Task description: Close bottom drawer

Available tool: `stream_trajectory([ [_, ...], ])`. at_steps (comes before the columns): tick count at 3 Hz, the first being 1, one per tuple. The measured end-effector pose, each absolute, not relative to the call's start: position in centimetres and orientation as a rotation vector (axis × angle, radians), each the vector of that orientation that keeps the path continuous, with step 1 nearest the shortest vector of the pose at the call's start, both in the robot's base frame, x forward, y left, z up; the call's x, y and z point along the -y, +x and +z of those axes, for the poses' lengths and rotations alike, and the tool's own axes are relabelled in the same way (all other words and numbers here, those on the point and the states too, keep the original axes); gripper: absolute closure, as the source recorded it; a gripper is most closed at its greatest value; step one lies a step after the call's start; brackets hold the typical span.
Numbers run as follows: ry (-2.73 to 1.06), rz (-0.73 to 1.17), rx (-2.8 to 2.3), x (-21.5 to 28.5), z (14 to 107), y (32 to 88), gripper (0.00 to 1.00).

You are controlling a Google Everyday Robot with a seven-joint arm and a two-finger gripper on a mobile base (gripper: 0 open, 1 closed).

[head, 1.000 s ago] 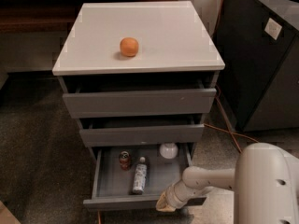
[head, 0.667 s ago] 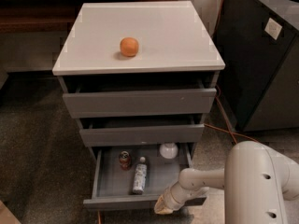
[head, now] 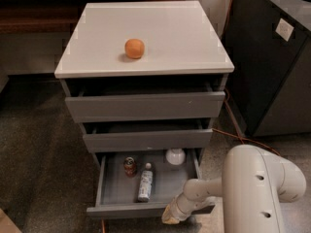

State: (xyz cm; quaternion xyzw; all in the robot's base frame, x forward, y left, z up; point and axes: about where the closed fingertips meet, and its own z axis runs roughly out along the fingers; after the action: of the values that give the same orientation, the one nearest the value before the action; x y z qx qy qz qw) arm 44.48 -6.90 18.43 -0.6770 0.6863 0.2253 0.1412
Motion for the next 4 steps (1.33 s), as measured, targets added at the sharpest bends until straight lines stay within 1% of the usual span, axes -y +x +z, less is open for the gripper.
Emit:
stream_trajectory([
  [1,-1.852,0.565,-2.040,8.3,17.5,46.8,1.00],
  [3,-1.749,0.485,-2.076,10.3,16.3,50.8,1.00],
  [4,-1.711,0.452,-2.073,11.1,15.6,53.8,1.00],
])
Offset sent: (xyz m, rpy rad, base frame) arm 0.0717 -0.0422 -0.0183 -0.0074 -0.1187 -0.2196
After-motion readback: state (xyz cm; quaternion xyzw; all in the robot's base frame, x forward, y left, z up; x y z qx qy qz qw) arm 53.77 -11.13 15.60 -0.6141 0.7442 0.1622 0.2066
